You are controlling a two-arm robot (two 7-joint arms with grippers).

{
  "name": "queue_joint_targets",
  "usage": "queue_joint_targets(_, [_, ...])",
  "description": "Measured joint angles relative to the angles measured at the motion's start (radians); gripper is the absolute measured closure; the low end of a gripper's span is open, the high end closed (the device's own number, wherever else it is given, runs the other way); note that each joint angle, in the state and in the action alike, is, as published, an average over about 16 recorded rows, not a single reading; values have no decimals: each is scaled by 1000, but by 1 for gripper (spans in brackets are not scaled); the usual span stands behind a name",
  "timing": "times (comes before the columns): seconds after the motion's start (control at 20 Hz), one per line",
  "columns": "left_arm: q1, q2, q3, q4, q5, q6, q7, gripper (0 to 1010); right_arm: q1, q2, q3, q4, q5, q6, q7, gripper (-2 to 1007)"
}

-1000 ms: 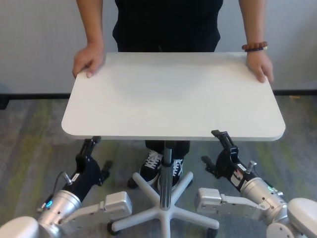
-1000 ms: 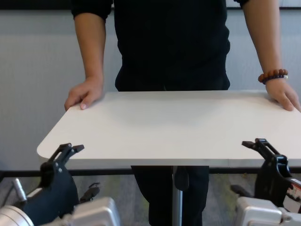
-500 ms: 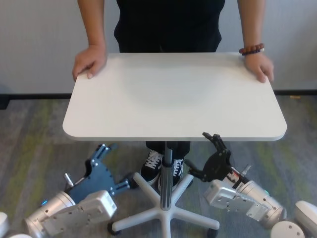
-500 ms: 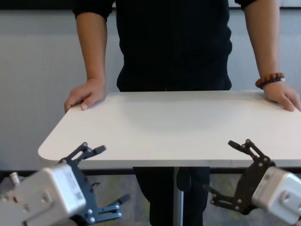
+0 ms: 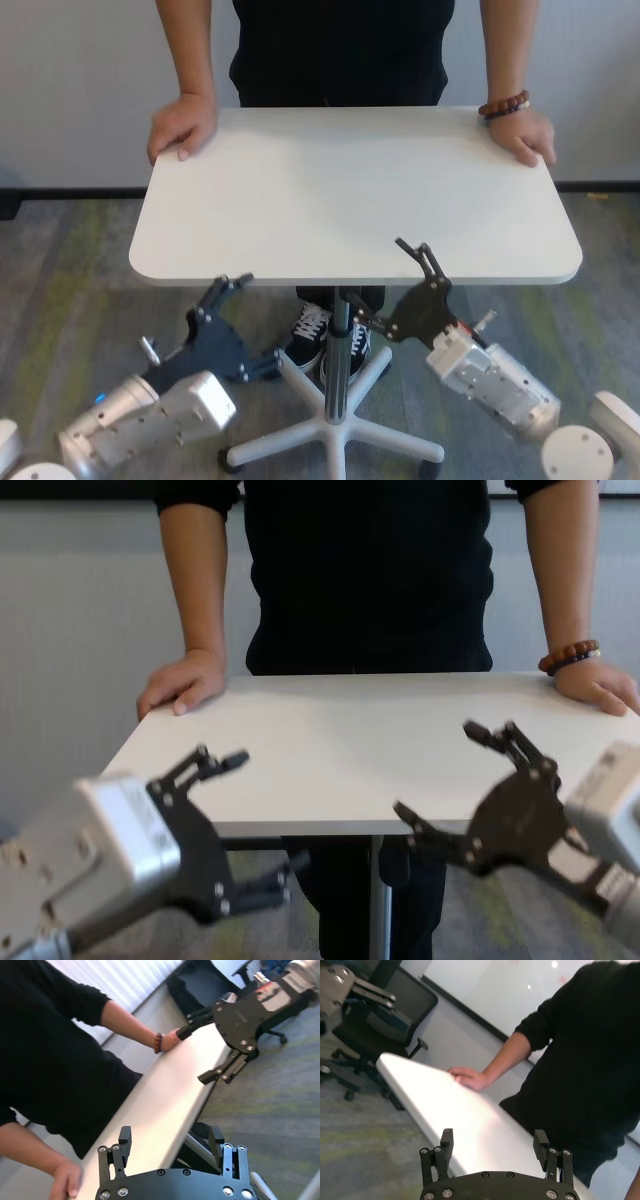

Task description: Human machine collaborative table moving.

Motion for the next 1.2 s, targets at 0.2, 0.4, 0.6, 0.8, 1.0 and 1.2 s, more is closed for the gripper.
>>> queue_joint_targets(0.2, [-13,-12,-13,-15,4,2,-6,10,16,-15,9,-15,30,-13,31,4])
queue_joint_targets(0.4, [-35,-21,-27,-27,-6,5,-34,10,36,-31,19,-20,69,-20,69,4])
queue_joint_targets(0.6, [-70,-28,-35,-9,-58,9,-100,10,54,-53,35,-11,135,-21,115,4])
queue_joint_targets(0.8, [-117,-38,-34,45,-137,18,-188,10,64,-74,55,2,212,-8,159,4])
queue_joint_targets(1.0, [-165,-48,-27,118,-218,36,-267,10,68,-91,72,15,276,17,197,4])
queue_joint_targets(1.2, [-201,-55,-24,177,-282,64,-313,10,71,-105,84,24,314,45,226,4])
